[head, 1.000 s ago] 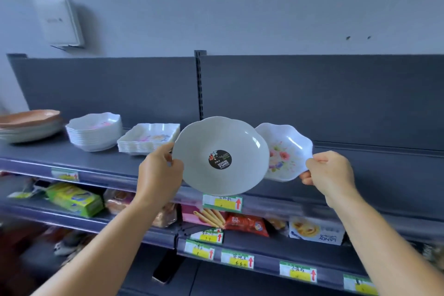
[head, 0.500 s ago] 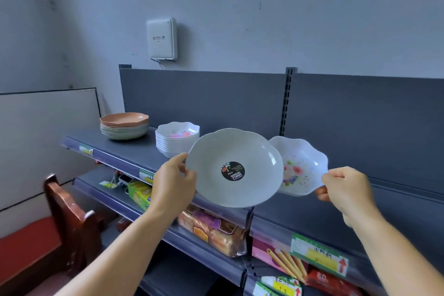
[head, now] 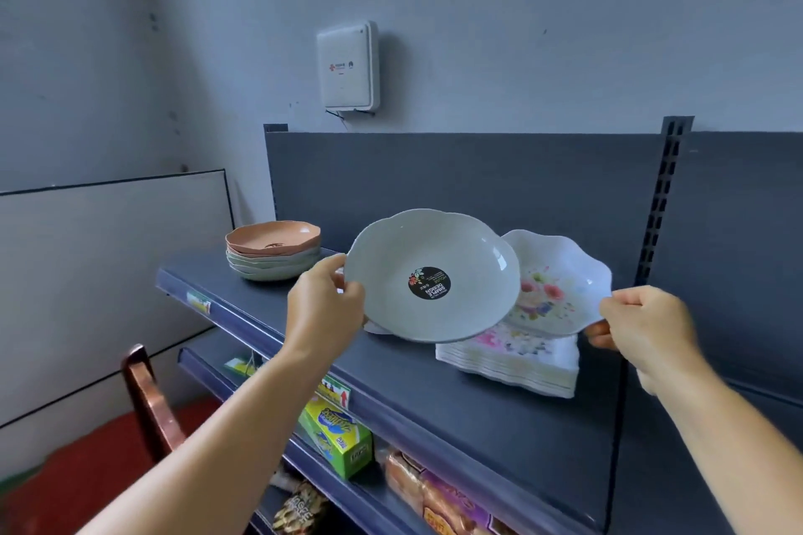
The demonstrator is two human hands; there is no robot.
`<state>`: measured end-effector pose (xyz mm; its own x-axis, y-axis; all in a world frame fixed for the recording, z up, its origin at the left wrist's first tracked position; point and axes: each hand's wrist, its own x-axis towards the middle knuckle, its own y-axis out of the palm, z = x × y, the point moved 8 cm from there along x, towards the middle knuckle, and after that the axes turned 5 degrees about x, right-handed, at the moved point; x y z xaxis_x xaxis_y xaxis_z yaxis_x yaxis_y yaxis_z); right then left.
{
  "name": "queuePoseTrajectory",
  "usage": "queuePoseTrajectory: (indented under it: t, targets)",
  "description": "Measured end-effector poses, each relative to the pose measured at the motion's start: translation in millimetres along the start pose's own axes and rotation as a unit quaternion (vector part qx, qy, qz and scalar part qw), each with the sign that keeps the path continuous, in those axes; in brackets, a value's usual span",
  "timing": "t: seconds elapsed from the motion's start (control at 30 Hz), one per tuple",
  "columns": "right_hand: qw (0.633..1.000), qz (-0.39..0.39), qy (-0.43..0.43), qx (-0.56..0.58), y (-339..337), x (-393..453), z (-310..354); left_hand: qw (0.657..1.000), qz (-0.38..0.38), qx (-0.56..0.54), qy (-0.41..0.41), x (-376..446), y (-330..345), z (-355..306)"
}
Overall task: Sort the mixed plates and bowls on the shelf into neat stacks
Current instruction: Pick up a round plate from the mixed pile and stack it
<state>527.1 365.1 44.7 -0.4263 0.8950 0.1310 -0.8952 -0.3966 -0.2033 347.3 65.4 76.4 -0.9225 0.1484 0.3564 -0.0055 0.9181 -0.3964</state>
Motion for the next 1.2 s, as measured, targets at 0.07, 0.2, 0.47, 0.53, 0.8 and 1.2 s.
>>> queuePoseTrajectory:
  t: [0.07,0.2,0.47,0.53,0.8,1.2]
  targets:
    - [1.0,0.008,0.0,0.001,16.3,6.0,3.5,1.0,-0.021,0.002,-0.009,19.7,-7.5,8.2]
    - [0.999,0.032,-0.009,-0.009,46.8,12.9,14.2,0.998,-0.058,-0.014,-0.035,58.8,-25.1,26.4]
    - [0.997,0.078,-0.014,-0.023,136.1,17.2,35.1,0.997,-0.059,-0.049,-0.032,110.3,-41.1,47.9]
    - [0.997,0.081,0.001,-0.021,161.0,19.9,35.5,0.996,-0.041,-0.072,-0.032,125.0,-40.7,55.8]
    - [0.997,0.054,0.032,-0.036,224.8,30.1,35.2,0.995,0.02,-0.095,-0.012,181.2,-41.7,84.8]
    - [0.982,-0.005,-0.054,-0.179,239.7,21.3,36.7,0.992,0.09,-0.085,0.013,221.6,-24.4,122.2]
